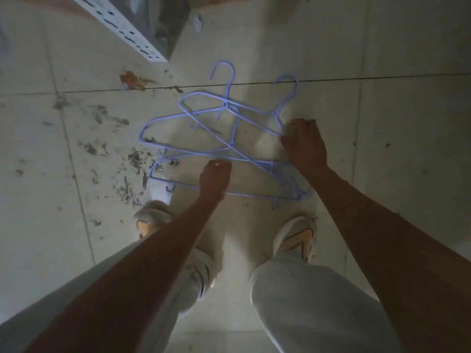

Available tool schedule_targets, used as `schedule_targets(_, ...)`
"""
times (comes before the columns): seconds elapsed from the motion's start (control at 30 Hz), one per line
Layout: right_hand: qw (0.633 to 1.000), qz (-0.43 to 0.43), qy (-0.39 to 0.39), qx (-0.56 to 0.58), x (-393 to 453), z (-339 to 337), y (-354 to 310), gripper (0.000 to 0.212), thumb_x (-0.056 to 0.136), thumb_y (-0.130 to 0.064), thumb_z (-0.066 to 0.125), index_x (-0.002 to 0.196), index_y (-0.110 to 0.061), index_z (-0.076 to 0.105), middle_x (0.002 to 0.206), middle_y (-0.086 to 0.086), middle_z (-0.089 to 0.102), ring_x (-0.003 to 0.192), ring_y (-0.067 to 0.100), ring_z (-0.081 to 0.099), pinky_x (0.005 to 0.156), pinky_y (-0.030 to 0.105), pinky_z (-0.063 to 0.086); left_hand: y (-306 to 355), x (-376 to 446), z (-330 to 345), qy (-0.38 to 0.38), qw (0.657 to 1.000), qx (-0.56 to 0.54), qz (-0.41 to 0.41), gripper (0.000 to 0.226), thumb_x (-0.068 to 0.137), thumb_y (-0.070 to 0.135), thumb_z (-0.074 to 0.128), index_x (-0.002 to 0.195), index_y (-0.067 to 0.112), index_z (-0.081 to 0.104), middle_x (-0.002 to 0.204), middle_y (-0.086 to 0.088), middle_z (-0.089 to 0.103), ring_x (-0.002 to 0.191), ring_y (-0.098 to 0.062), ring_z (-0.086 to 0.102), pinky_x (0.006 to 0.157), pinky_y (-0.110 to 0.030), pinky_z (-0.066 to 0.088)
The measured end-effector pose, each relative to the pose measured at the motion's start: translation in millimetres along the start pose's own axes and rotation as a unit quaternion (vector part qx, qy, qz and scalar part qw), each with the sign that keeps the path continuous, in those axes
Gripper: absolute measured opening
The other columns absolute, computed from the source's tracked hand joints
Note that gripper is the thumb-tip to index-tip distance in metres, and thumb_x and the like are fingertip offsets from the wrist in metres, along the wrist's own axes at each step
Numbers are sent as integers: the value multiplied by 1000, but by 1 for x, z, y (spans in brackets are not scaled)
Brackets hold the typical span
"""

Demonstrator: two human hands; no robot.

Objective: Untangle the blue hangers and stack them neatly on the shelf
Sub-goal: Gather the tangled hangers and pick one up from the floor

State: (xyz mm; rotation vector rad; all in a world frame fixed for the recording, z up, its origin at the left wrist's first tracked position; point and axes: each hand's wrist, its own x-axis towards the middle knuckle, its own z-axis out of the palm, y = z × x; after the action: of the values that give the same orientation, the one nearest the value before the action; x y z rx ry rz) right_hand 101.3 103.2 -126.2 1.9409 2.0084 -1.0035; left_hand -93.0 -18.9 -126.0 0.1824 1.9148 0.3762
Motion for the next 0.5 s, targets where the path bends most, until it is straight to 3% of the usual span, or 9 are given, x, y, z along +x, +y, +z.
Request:
schedule_targets(0.1, 999, 7, 11, 39, 23, 22, -8, 37, 86, -35, 68, 112, -11, 58, 108, 11, 63, 101, 33, 61, 74, 35, 40, 6, 22, 17, 39, 993, -110, 8, 32, 87, 38, 67, 70, 10, 67, 67, -12, 71, 60, -27, 66, 64, -38, 55)
schedule_targets(0.23, 992, -55, -109, 10, 6, 37, -29, 22, 92, -33, 65, 91, -11, 68, 91, 13, 70, 92, 35, 67, 71, 34, 44, 14, 10, 24, 17, 971, -233, -54, 19, 96, 12, 61, 77, 8, 63, 52, -5, 67, 46, -18, 64, 51, -26, 52)
schedule_targets(0.3, 990, -61, -114, 49, -19, 31, -37, 26, 97, -32, 62, 88, -8, 69, 84, 16, 67, 85, 36, 66, 69, 36, 44, 18, -13, 14, 16, 969, -238, -70, 21, 100, 10, 52, 79, 10, 55, 51, -3, 65, 43, -17, 61, 43, -20, 43)
schedule_targets(0.43, 978, 29, -69, 192, -81, 1, -58, 30, 103, -26, 55, 88, -6, 70, 89, 19, 73, 85, 33, 70, 79, 50, 54, 24, -77, -17, -7, 971, -233, -56, 26, 102, 8, 49, 76, 7, 55, 46, 0, 63, 47, -20, 55, 51, -27, 43)
schedule_targets(0.5, 952, 91, -107, 270, -115, -25, -74, 29, 105, -27, 49, 88, -12, 67, 86, 11, 73, 77, 24, 67, 72, 42, 55, 34, -116, -32, -7, 980, -190, -62, 26, 103, 13, 50, 78, 9, 58, 48, -1, 65, 44, -18, 58, 48, -25, 48)
